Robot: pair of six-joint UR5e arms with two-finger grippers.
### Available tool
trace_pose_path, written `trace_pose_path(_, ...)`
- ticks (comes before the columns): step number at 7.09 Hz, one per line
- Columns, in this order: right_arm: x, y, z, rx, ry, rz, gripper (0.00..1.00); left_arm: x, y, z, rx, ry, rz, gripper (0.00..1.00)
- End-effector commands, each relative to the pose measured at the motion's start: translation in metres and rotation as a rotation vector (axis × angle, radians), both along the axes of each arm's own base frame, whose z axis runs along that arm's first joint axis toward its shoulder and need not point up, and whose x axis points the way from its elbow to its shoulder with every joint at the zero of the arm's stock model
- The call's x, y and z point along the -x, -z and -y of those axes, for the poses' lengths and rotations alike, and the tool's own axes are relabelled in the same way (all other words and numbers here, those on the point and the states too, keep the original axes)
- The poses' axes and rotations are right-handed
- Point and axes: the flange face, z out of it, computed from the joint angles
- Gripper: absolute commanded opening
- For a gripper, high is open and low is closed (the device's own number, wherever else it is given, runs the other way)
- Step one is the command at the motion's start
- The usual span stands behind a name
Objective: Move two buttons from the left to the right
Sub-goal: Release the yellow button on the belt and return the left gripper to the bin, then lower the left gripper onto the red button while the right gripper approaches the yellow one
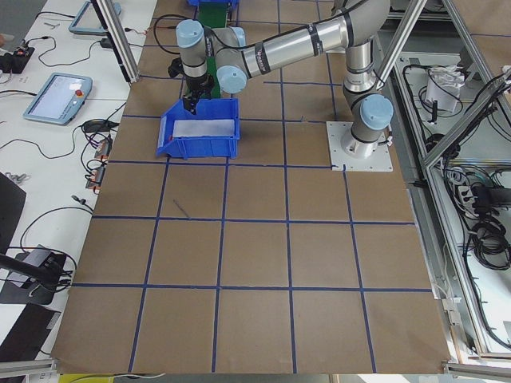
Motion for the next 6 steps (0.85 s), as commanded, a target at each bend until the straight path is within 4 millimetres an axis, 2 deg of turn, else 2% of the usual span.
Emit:
trace_pose_path(1, -0.001, 0.000, 0.002, 0.006, -0.006, 0.000, 1.00, 0.000, 0.023, 0.017, 0.058, 0.245, 0.025, 1.00)
trace_pose_path(4, -0.001, 0.001, 0.007, 0.026, -0.006, 0.000, 1.00, -0.007, 0.035, 0.025, 0.077, 0.338, 0.037, 1.00)
trace_pose_path(6, -0.007, 0.002, 0.005, 0.025, -0.014, 0.006, 1.00, -0.008, 0.050, 0.031, 0.082, 0.469, 0.046, 1.00)
